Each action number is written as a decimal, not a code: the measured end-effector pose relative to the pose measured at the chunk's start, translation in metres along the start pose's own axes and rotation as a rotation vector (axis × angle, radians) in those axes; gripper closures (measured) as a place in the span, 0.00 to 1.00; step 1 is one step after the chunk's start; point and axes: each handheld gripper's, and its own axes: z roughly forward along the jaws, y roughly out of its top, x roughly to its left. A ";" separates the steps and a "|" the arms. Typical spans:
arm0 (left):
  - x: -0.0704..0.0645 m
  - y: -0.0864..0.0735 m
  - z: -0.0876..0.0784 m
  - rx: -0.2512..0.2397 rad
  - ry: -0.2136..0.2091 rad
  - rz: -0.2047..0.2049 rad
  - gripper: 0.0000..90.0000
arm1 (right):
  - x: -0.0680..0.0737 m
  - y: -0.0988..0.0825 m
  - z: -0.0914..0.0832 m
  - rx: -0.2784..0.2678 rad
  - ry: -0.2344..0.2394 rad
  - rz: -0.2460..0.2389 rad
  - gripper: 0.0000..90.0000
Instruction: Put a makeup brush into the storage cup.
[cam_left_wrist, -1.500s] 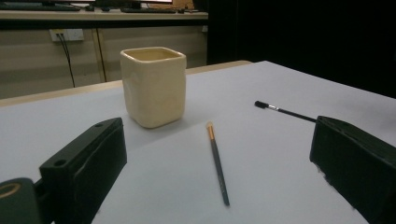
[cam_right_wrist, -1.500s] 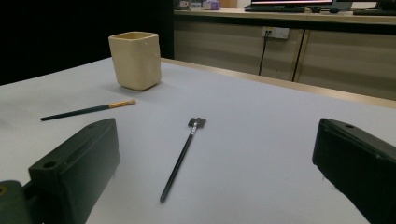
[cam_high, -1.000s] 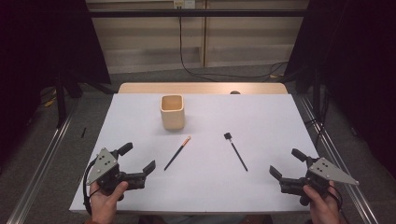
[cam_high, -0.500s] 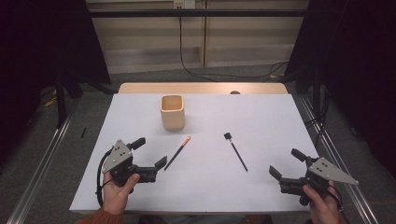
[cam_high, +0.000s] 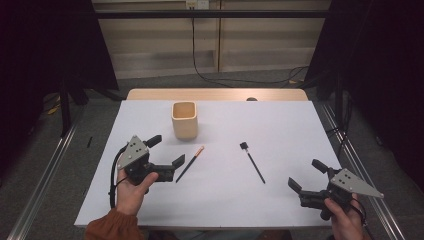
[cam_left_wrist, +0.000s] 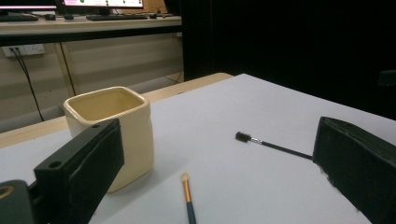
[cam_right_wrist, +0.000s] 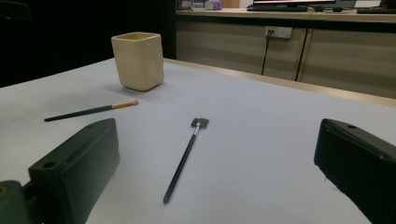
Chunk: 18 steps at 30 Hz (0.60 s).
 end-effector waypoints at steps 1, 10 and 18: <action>0.001 0.000 0.004 0.002 -0.001 -0.003 0.02 | 0.000 0.000 0.000 -0.001 0.002 -0.001 0.00; 0.011 0.010 0.025 -0.010 0.003 -0.013 0.02 | 0.000 0.000 0.000 -0.003 0.002 -0.003 0.00; 0.017 0.024 0.038 -0.023 -0.006 -0.021 0.02 | 0.000 0.000 0.000 -0.003 0.003 -0.002 0.00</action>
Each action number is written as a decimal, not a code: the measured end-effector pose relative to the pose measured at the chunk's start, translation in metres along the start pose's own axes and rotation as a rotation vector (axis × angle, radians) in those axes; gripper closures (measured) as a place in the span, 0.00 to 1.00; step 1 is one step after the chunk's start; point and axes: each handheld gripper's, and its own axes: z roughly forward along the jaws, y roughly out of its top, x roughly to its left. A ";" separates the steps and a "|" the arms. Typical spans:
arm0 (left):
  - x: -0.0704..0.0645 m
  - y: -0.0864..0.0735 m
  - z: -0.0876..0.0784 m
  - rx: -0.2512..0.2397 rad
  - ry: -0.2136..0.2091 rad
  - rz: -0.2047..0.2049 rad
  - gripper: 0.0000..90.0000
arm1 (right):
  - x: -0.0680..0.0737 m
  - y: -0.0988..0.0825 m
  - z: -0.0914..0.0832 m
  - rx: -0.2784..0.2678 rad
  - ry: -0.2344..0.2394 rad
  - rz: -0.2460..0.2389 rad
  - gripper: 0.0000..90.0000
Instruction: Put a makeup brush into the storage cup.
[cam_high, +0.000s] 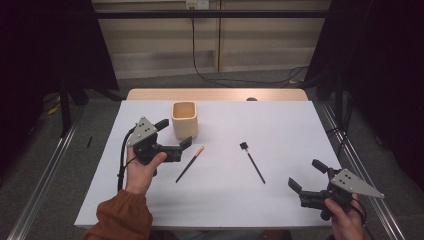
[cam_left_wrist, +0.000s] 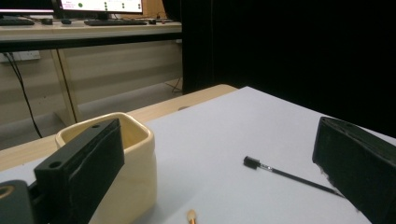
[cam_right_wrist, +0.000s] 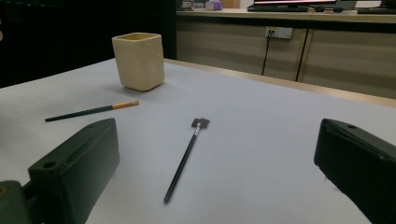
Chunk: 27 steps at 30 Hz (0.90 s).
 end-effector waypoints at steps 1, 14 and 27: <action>0.001 0.000 0.002 0.003 -0.001 0.001 0.02 | 0.000 0.000 0.000 0.000 0.001 0.001 0.00; 0.004 0.008 0.022 0.015 -0.005 -0.001 0.02 | 0.000 0.000 0.000 -0.003 0.001 0.000 0.00; 0.018 0.018 0.048 0.025 0.037 0.009 0.01 | 0.000 0.000 0.000 -0.004 0.004 0.005 0.00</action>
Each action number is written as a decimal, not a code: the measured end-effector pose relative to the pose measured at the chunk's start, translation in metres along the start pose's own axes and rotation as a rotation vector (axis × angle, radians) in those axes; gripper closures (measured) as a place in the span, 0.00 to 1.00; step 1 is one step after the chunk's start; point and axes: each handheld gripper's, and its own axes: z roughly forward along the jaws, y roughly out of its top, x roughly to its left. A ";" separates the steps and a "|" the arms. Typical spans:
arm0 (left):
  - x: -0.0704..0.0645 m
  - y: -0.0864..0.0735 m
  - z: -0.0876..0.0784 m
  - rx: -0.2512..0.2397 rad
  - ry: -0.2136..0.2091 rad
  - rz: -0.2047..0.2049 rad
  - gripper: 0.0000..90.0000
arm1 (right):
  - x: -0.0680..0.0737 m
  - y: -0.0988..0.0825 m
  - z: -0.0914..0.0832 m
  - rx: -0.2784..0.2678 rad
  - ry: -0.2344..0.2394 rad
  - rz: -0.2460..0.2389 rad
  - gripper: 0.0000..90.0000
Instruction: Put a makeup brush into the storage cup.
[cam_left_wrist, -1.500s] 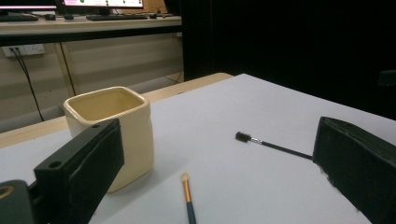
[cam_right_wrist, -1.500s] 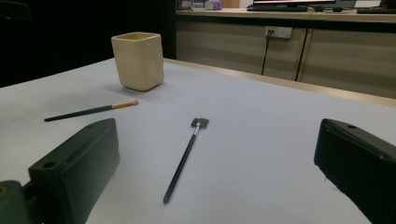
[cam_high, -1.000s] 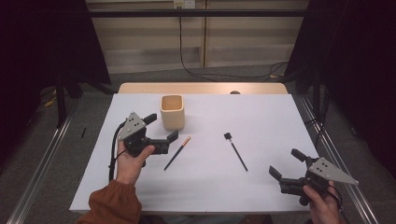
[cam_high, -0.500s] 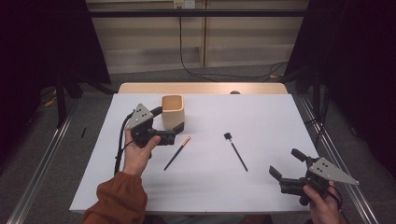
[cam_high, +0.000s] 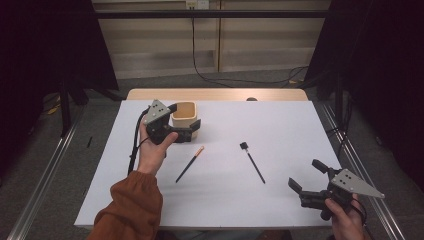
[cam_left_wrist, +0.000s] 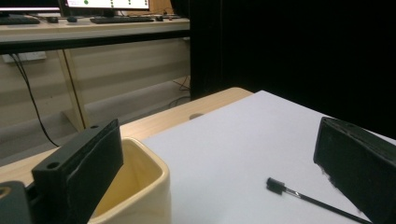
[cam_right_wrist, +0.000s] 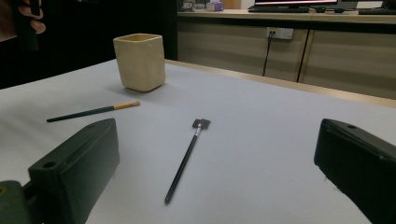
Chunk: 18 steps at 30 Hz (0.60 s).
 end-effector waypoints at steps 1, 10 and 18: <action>0.000 0.000 0.000 0.000 0.000 0.000 0.01 | 0.000 0.000 0.000 0.000 0.000 0.000 0.00; 0.011 0.009 0.011 0.006 0.019 0.004 0.01 | 0.000 0.000 0.000 0.002 0.000 -0.001 0.00; 0.012 0.017 0.011 0.040 0.014 -0.005 0.02 | 0.000 0.000 0.000 0.003 0.000 0.000 0.00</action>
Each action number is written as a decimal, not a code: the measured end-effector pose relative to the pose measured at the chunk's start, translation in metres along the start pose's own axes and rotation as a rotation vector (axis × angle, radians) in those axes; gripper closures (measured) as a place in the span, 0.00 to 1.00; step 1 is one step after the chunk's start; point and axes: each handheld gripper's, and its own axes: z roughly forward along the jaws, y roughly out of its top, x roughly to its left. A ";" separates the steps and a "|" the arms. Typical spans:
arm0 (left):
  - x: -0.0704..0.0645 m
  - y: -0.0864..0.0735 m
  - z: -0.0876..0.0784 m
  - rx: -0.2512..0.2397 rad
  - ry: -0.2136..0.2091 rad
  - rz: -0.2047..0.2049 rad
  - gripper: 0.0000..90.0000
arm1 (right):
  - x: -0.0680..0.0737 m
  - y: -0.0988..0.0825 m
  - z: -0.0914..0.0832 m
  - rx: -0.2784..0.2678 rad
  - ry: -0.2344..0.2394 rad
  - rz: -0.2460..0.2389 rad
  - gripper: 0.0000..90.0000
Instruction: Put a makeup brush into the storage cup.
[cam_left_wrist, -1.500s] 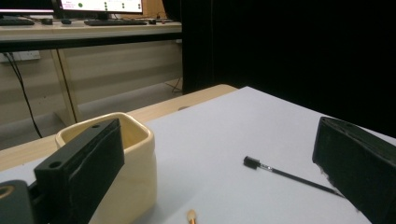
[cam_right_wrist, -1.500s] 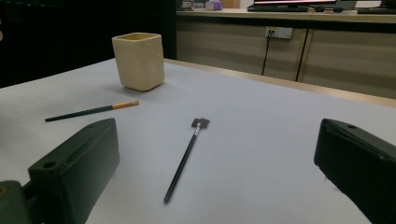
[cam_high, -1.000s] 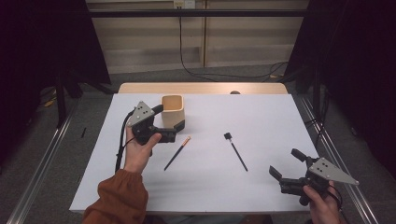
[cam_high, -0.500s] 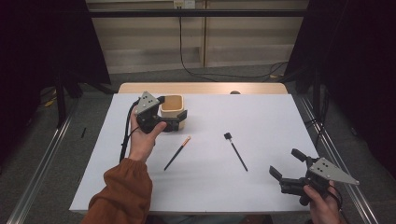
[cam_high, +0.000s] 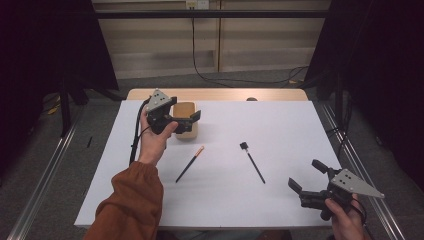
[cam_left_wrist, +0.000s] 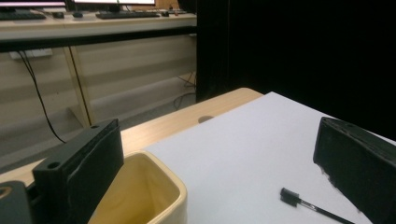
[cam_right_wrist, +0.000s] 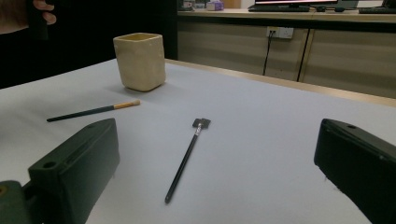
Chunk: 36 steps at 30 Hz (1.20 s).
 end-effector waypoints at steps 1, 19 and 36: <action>0.000 0.001 0.000 0.004 0.003 -0.002 0.02 | 0.000 0.000 0.000 0.001 -0.001 0.001 0.00; 0.001 0.015 -0.003 0.253 -0.011 0.047 0.05 | 0.000 0.000 0.001 0.006 0.002 0.001 0.00; 0.003 0.009 0.011 0.579 -0.071 0.027 0.08 | 0.001 0.000 0.001 0.004 0.002 0.003 0.00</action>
